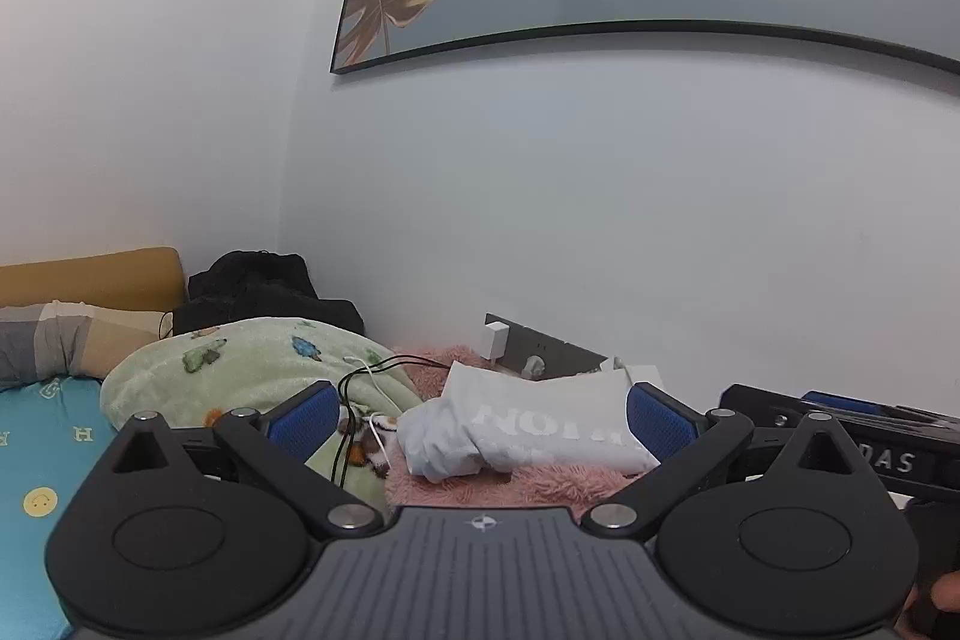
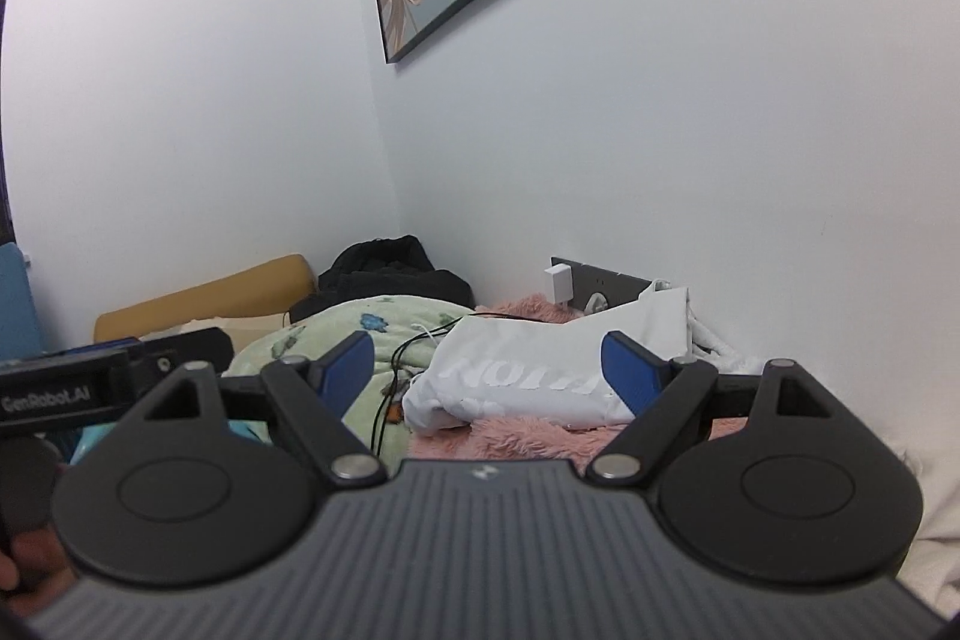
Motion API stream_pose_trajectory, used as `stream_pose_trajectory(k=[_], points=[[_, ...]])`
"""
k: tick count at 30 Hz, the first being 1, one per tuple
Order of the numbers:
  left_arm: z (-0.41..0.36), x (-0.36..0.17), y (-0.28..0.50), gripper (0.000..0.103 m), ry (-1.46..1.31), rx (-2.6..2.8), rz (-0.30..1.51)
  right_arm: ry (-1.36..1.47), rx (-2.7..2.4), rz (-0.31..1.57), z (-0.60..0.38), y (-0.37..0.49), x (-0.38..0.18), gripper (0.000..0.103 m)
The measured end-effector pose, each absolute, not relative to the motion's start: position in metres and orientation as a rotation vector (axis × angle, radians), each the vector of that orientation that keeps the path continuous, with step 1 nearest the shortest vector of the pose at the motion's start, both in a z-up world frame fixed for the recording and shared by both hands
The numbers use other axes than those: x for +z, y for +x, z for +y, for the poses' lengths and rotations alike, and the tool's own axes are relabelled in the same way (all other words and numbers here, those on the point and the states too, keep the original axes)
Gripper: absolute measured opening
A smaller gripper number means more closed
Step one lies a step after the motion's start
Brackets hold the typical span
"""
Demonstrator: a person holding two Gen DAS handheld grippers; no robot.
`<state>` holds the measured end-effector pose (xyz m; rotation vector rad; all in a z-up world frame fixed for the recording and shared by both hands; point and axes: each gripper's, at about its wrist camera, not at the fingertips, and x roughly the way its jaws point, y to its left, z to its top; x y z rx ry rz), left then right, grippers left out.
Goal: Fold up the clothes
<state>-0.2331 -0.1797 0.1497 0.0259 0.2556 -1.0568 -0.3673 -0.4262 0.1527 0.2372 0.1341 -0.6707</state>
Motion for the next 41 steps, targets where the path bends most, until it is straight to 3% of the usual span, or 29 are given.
stream_pose_trajectory(k=[17,41], points=[[-0.16,0.114,-0.233,0.103,0.125,-0.962,0.189,0.177,-0.731,0.186,-0.401,-0.346,0.122,0.085],[-0.148,0.125,-0.243,0.103,0.09,-0.955,0.18,0.178,-0.753,0.223,-0.388,-0.358,0.132,0.084]])
